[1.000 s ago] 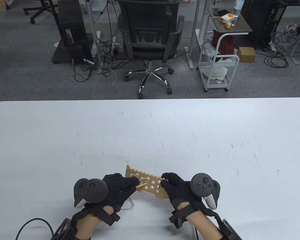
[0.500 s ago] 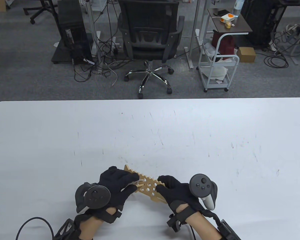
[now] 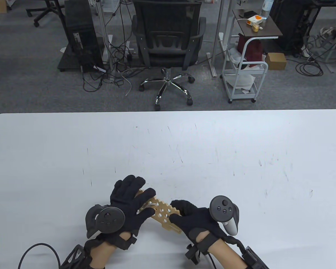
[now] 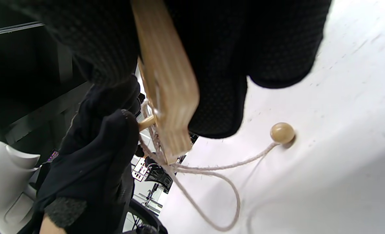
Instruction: Thread rope through all holes on crocodile lacing toy
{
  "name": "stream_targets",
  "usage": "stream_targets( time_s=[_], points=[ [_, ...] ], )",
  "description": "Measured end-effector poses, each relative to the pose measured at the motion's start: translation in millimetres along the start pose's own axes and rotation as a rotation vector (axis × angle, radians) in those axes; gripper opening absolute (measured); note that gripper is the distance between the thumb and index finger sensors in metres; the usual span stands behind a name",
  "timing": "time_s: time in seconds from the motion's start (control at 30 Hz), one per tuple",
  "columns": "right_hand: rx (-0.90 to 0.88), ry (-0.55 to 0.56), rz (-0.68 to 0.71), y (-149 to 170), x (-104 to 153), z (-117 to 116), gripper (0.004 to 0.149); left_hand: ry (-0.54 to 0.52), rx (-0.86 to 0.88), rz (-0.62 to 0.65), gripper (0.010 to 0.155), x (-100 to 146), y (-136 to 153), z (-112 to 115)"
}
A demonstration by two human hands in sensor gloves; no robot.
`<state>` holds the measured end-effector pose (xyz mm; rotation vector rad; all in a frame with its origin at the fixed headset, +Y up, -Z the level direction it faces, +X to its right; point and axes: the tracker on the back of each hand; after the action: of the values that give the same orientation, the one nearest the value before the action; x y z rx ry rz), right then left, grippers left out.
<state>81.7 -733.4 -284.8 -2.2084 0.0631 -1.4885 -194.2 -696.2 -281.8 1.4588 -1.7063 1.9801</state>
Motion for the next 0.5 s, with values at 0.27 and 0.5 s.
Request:
stream_targets(
  time_s=[0.27,0.5],
  points=[
    [-0.035,-0.017,0.013,-1.1,-0.4,-2.5,0.055,0.005,-0.020,-0.001,0.070,-0.5,-2.4,1.5],
    [-0.042,0.039,-0.033,3.9,0.2,3.9,0.052,-0.006,-0.011,-0.004,0.070,-0.1,-2.1,1.0]
  ],
)
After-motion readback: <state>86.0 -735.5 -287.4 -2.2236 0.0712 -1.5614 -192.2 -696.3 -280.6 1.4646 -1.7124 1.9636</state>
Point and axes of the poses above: the tracker on the back of each hand, its own y axis roughly to the little-finger side, its own x axis roughly from the fingertips to the wrist, z = x × y, and after that the axes turned 10 degrees about z, right-handed
